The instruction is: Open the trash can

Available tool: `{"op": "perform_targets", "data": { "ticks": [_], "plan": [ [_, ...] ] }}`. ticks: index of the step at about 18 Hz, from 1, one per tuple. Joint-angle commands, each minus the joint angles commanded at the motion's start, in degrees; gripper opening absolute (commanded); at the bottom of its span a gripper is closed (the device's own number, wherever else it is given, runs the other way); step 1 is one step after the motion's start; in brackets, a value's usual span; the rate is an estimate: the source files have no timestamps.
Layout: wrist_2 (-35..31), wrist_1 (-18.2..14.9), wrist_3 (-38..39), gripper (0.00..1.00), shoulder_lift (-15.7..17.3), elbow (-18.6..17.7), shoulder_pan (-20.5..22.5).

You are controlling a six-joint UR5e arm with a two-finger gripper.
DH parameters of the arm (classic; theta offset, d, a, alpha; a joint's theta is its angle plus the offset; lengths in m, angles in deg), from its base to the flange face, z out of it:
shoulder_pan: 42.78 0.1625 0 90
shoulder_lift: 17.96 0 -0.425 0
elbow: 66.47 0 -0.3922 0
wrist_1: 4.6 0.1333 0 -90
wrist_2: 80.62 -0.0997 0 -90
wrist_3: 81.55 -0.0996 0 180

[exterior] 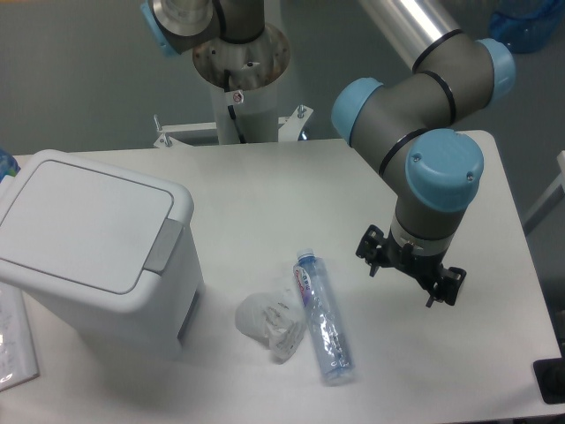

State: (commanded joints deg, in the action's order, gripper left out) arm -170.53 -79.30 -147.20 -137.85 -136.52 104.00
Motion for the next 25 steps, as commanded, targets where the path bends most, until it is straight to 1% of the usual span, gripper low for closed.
{"op": "perform_targets", "data": {
  "ticks": [12, 13, 15, 18, 22, 25],
  "plan": [
    [2.5, -0.1, 0.1, 1.00, 0.9, 0.2, 0.4],
    [3.2, -0.1, 0.1, 1.00, 1.4, 0.1, 0.4],
    [6.5, -0.1, 0.3, 1.00, 1.9, 0.0, 0.7],
    [12.3, -0.1, 6.0, 1.00, 3.0, 0.0, 1.2],
    [18.4, 0.2, 14.8, 1.00, 3.7, 0.2, 0.8],
    [23.7, 2.5, 23.9, 1.00, 5.1, 0.1, 0.4]
  ]
}}
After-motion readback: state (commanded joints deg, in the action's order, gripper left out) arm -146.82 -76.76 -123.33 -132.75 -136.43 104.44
